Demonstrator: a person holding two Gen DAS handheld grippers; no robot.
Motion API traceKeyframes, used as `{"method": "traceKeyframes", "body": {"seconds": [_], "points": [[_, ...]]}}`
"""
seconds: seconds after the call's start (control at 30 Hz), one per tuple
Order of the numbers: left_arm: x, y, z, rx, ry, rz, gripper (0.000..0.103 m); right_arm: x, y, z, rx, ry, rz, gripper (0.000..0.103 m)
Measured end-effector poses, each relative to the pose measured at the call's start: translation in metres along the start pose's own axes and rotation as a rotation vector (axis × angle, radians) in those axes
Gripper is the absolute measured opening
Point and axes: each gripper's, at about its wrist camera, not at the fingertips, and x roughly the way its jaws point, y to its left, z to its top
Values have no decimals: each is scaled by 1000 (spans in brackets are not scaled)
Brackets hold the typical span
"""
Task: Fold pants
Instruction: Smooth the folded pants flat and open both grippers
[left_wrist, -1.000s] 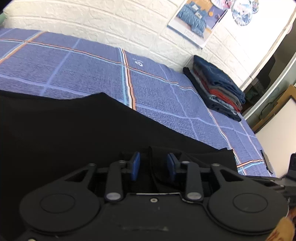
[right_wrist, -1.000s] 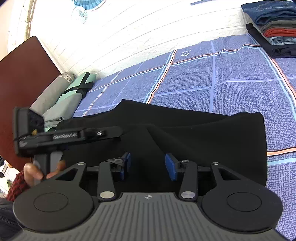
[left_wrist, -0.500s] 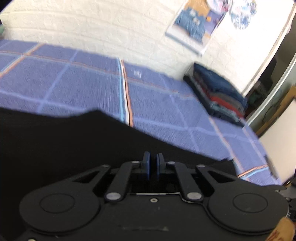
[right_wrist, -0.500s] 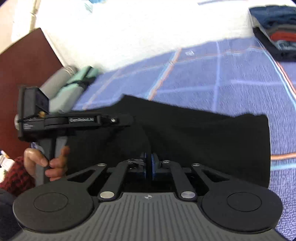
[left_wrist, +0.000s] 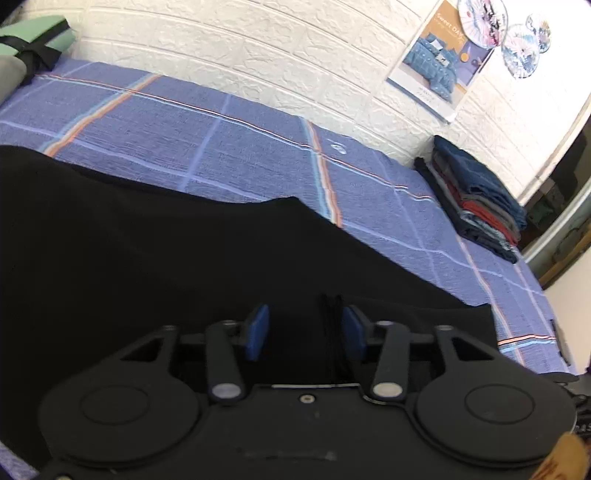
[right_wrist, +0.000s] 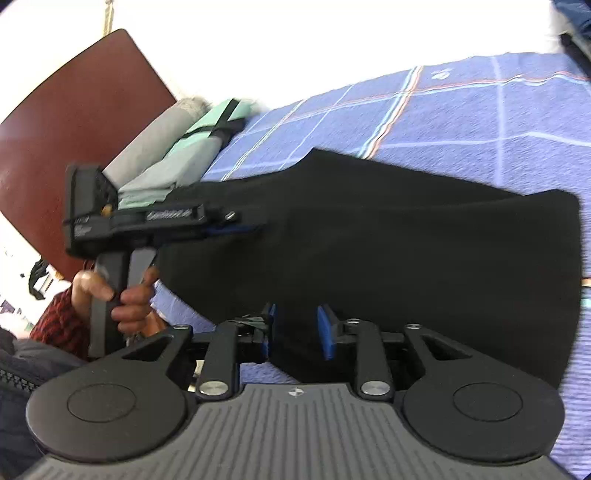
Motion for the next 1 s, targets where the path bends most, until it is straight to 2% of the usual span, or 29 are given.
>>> {"method": "traceKeyframes", "body": {"seconds": [0.13, 0.3, 0.33, 0.37, 0.47, 0.6, 0.73, 0.9, 0.97, 1.0], "points": [[18, -9, 1, 30, 43, -45, 53, 0, -6, 2, 30, -3, -33, 53], [30, -21, -3, 93, 73, -48, 49, 0, -8, -3, 47, -7, -44, 54], [31, -22, -6, 94, 72, -47, 30, 1, -9, -3, 50, -7, -49, 54], [32, -25, -8, 98, 79, -44, 18, -1, -11, -3, 54, -7, -49, 55], [31, -28, -13, 110, 53, -34, 6, 2, -11, -2, 60, -2, -46, 57], [14, -27, -4, 110, 2, -52, 5, 6, -7, 0, 32, 14, -18, 57], [5, -21, 13, 135, -41, -9, 5, 19, -1, 5, 8, 34, 6, 57], [16, -9, 9, 129, 2, 42, 6, 33, 4, 9, -1, 52, 40, 57], [23, -7, 5, 137, 5, 60, 12, 35, 4, 9, 3, 58, 39, 56], [24, -6, 4, 137, 4, 65, 21, 35, 4, 10, 2, 58, 37, 56]]}}
